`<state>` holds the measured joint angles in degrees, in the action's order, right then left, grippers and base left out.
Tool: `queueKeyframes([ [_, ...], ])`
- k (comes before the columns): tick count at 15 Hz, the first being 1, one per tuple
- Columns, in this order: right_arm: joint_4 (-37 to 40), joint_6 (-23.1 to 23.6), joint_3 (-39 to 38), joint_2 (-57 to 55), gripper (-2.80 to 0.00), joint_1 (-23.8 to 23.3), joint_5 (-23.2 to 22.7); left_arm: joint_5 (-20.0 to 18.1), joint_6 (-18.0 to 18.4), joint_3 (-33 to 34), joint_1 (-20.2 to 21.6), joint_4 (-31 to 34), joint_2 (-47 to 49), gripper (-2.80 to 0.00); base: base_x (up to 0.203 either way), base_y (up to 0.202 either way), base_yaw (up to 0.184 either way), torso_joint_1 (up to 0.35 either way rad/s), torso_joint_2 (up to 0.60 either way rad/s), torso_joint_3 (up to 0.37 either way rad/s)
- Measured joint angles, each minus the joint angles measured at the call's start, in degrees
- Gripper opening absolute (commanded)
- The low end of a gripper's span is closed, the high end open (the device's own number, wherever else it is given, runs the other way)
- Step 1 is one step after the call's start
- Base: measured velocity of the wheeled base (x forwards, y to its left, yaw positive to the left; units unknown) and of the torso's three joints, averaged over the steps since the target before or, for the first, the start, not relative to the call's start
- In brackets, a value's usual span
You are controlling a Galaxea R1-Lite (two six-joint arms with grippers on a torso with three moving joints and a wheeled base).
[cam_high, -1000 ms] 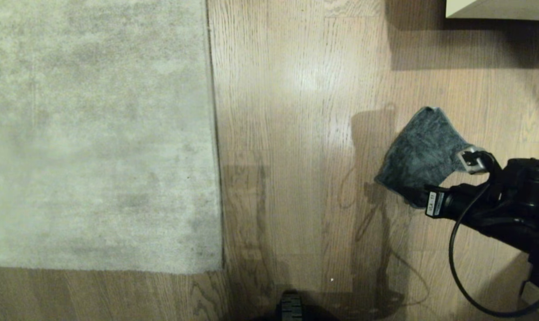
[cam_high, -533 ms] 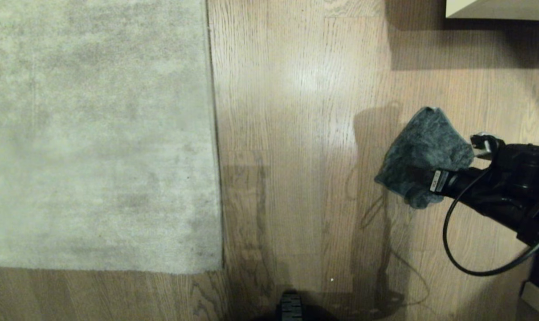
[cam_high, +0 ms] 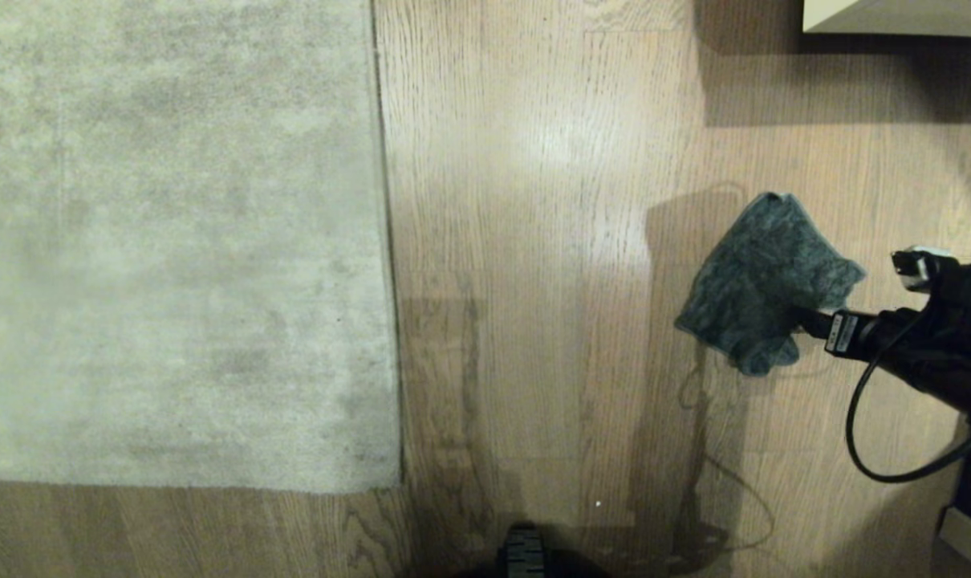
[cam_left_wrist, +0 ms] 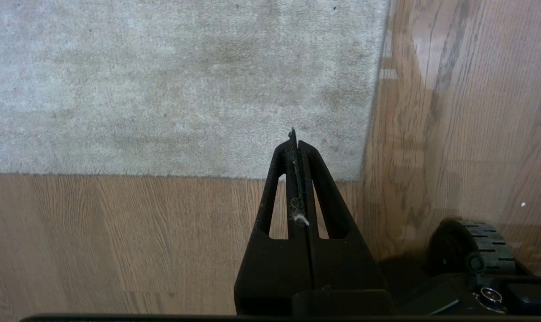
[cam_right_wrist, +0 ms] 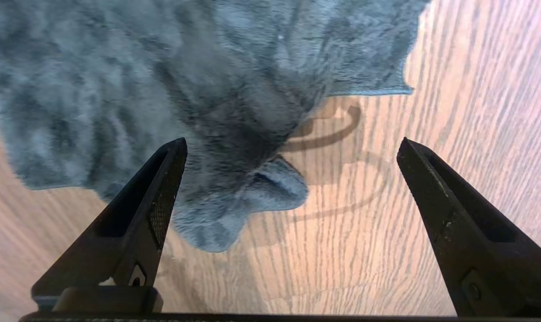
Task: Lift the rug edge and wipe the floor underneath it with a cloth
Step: Pick up the rag
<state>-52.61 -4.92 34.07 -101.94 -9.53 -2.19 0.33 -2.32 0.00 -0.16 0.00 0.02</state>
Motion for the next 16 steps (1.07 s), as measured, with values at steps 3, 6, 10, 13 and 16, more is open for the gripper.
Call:
queueKeyframes([
  [3, -0.6, 0.0, -0.1, -1.6, 0.0, -0.5, 0.0, 0.0, 0.0, 0.0, 0.0, 0.0, 0.0, -2.8, 0.0, 0.0, 0.0, 0.0, 0.0, 0.0],
  [6, -0.8, 0.0, 0.5, -3.3, 0.0, -0.7, 0.0, 0.0, 0.0, 0.0, 0.0, 0.0, 0.0, -2.8, 0.0, 0.0, 0.0, 0.0, 0.0, 0.0],
  [10, -1.4, 0.0, 1.3, -5.1, 0.0, -1.3, 0.0, 0.0, 0.0, 0.0, 0.0, 0.0, 0.0, -2.8, 0.0, 0.0, 0.0, 0.0, 0.0, 0.0],
  [13, -5.3, -0.5, 1.8, -6.7, 0.0, -1.6, -0.1, 0.0, 0.0, 0.0, 0.0, 0.0, 0.0, -2.8, 0.0, 0.0, 0.0, 0.0, 0.0, 0.0],
  [16, -5.8, -0.6, 1.9, -7.5, 0.0, -1.4, -0.3, 0.0, 0.0, 0.0, 0.0, 0.0, 0.0, -2.8, 0.0, 0.0, 0.0, 0.0, 0.0, 0.0],
])
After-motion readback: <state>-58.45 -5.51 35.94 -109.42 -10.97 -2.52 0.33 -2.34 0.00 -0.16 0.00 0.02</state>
